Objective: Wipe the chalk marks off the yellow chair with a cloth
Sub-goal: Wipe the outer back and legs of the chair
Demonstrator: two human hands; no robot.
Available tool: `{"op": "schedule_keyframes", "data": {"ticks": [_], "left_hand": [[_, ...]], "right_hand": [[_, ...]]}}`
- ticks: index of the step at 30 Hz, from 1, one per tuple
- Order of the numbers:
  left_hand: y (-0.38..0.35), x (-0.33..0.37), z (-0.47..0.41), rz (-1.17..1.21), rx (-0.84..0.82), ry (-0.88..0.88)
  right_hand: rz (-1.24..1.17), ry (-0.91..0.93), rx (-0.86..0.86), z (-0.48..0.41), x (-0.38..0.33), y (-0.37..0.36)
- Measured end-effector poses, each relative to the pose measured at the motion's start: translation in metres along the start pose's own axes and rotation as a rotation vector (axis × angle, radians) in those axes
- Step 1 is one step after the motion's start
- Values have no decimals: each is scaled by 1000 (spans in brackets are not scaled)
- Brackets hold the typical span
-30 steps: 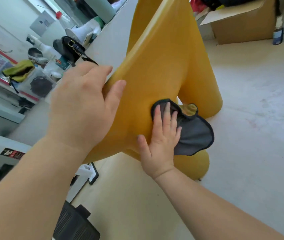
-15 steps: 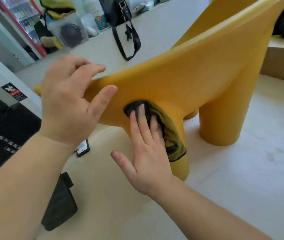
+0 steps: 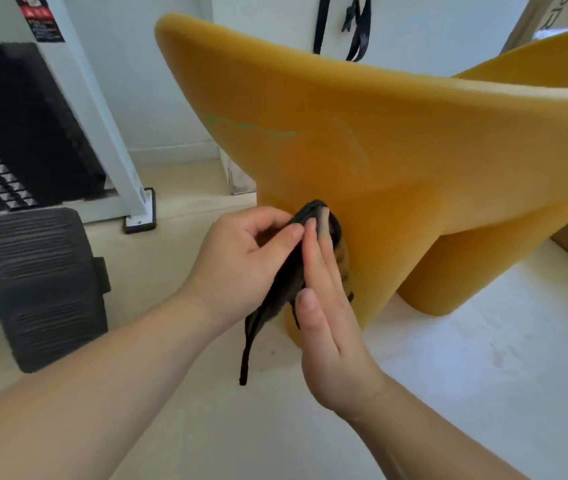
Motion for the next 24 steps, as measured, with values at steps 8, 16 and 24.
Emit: {"op": "schedule_keyframes", "data": {"ticks": [8, 16, 24], "left_hand": [[26, -9, -5, -470, -388, 37], [36, -19, -5, -585, -442, -4], [-7, -23, 4, -395, -49, 281]], "right_hand": [[187, -160, 186, -11, 16, 26], [231, -201, -108, -9, 36, 32], [37, -185, 9, -6, 53, 63]]}}
Point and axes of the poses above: each hand's wrist, its own z-axis away from the middle knuckle, its own y-axis out of the back of the hand, x = y × z, the point moved 1 cm from there along -z, towards the middle knuckle, and after that the axes turned 9 degrees about -x, right-handed, at the moved point
